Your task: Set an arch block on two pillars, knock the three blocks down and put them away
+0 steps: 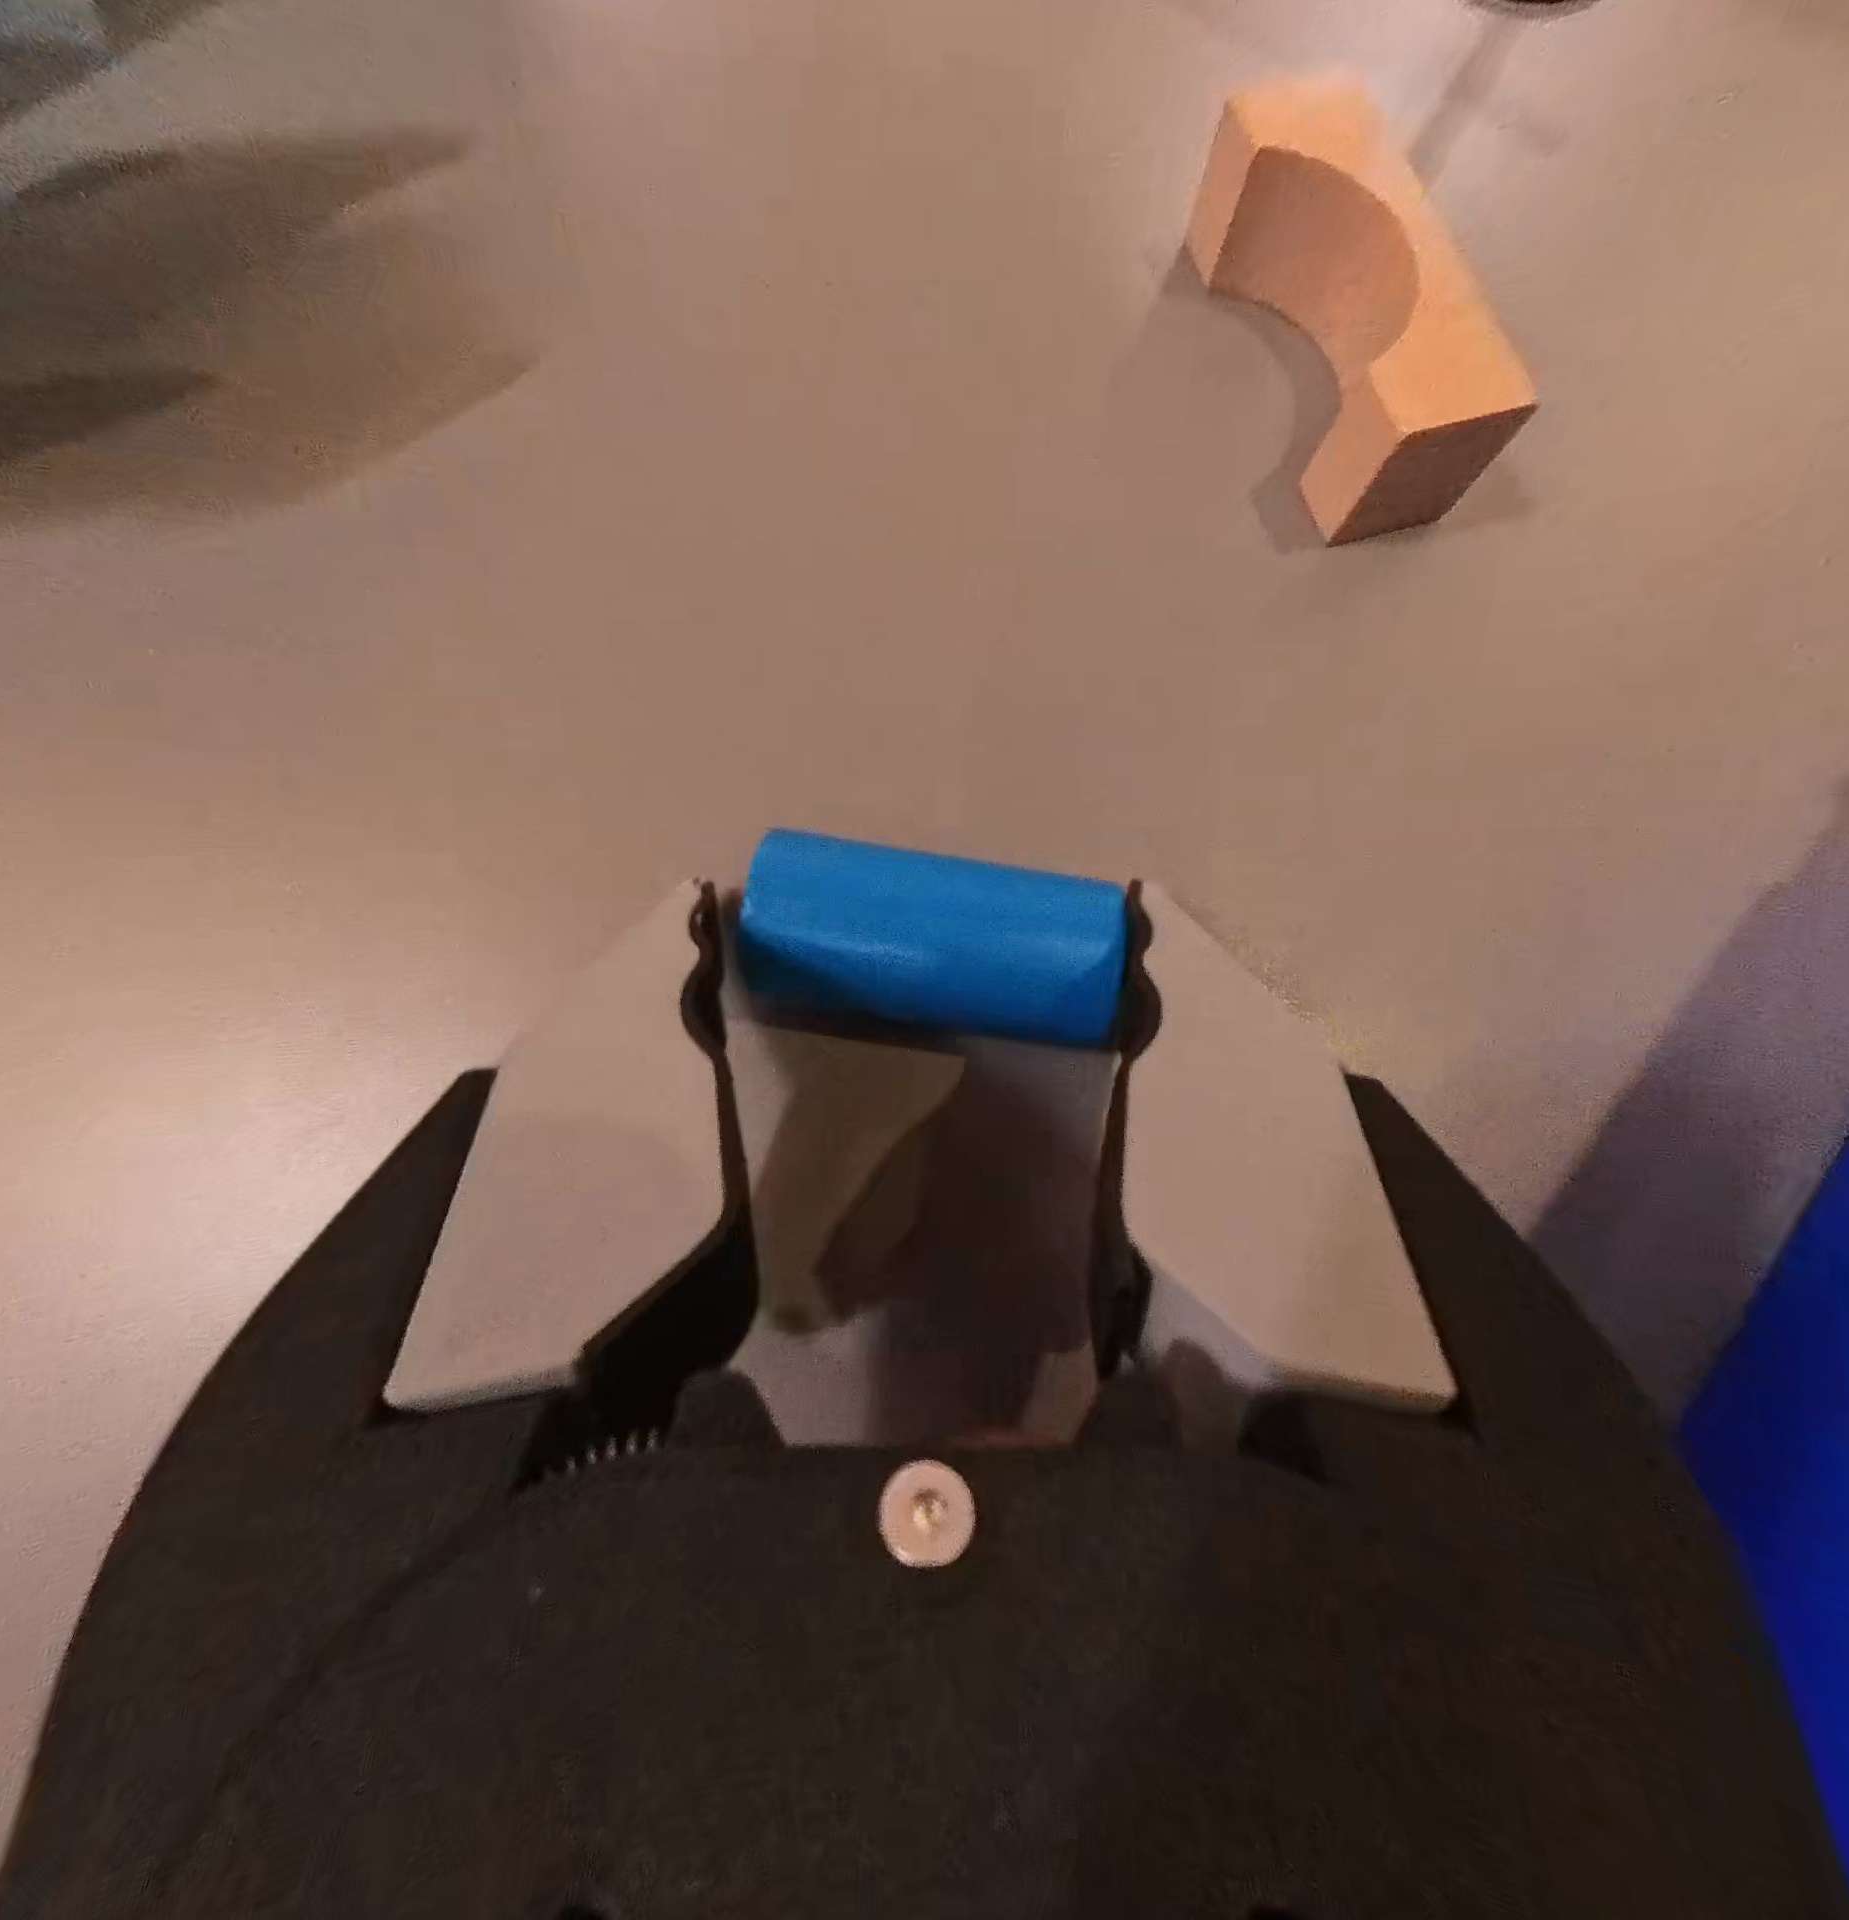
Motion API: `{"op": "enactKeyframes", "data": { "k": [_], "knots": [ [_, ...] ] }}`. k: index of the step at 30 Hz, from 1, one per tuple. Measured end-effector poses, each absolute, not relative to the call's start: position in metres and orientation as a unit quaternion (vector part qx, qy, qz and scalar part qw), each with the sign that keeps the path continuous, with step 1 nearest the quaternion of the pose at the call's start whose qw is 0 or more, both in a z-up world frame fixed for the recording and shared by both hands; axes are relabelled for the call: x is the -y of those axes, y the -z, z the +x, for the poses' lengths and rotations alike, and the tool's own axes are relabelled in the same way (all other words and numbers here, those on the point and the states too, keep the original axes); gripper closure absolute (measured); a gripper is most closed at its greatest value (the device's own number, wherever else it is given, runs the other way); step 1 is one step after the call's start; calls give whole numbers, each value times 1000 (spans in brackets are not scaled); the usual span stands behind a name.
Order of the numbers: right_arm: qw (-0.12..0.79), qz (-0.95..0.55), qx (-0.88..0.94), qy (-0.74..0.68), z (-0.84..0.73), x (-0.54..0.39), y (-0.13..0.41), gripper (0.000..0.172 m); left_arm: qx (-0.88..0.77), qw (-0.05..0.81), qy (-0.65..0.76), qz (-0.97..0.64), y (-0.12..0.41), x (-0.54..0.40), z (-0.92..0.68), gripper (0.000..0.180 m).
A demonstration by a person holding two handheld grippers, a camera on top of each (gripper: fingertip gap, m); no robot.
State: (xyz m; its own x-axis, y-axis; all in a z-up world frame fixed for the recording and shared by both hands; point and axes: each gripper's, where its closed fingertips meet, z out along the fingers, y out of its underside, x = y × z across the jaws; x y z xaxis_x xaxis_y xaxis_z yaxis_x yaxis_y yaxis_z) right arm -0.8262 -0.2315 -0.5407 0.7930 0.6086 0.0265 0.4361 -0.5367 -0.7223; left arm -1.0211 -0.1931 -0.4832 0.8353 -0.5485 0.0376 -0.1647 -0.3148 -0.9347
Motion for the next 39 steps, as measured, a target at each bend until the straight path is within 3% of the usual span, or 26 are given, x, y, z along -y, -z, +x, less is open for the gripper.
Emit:
{"op": "enactKeyframes", "data": {
  "k": [5,17,22,26,27,30,32,39],
  "knots": [
    [398,-860,314,-62,-823,228,529,101,-226,540,178,-791,483,193,-1021,120],
    [629,-752,196,10,-721,253,353,101,-227,539,179,-791,483,194,-1020,120],
    [594,-798,101,-11,-634,240,385,100,-228,538,178,-792,484,193,-1020,120],
    [419,-908,24,11,-570,227,492,92,-227,537,179,-793,484,193,-1020,120],
    [411,-911,14,5,-567,225,493,92,-227,536,179,-793,485,193,-1020,120],
    [532,-846,37,-22,-583,224,438,111,-227,534,180,-794,485,193,-1020,120],
    [583,-811,48,2,-585,230,410,115,-230,532,178,-795,486,193,-1019,120],
    [583,-808,84,-2,-610,244,390,109,-231,534,179,-793,485,194,-1019,120]
  ]
}}
